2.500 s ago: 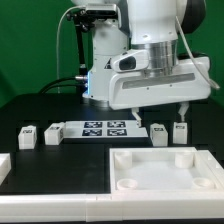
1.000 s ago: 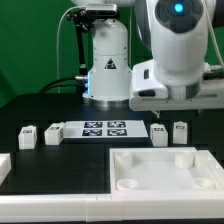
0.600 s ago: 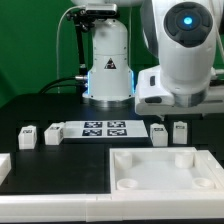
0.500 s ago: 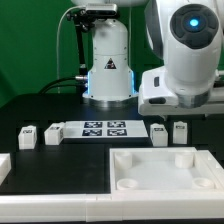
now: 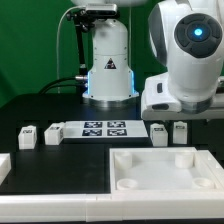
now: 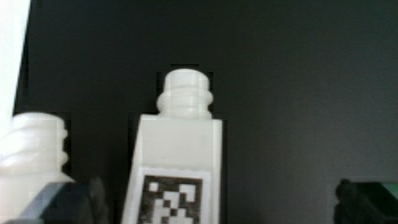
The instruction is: Assemble one leg
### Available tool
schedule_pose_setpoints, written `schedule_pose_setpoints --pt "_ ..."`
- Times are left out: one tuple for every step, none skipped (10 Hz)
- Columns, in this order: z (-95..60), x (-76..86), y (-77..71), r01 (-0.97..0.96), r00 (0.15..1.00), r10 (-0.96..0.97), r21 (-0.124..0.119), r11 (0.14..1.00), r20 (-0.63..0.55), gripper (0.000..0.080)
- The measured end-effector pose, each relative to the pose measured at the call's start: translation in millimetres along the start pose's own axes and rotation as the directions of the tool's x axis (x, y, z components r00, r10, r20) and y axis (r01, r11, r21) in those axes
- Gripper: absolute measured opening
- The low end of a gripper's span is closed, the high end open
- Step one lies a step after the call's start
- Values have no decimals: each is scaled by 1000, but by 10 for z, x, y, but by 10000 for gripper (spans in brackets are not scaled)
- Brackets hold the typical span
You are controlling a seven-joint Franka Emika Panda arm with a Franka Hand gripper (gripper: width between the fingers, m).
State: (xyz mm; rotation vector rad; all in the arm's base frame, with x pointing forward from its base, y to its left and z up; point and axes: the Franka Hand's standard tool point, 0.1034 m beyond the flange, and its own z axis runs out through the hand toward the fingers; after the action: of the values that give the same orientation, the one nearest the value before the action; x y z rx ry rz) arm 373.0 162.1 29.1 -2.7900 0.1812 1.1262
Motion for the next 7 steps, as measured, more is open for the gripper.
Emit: schedule_pose_setpoints --pt "27 -9 -24 -4 1000 4 -5 1000 3 649" --pt "40 -7 -25 3 1000 -3 -6 1000 5 649" --pt "53 16 5 14 1000 -14 -4 1000 5 649" --pt "77 51 52 19 1000 -19 -1 1000 5 649" --pt "103 81 72 13 1000 -13 1 1000 3 649" --pt "132 91 75 12 1000 -12 1 1000 6 649" --pt "148 91 74 12 1000 -12 1 1000 9 649"
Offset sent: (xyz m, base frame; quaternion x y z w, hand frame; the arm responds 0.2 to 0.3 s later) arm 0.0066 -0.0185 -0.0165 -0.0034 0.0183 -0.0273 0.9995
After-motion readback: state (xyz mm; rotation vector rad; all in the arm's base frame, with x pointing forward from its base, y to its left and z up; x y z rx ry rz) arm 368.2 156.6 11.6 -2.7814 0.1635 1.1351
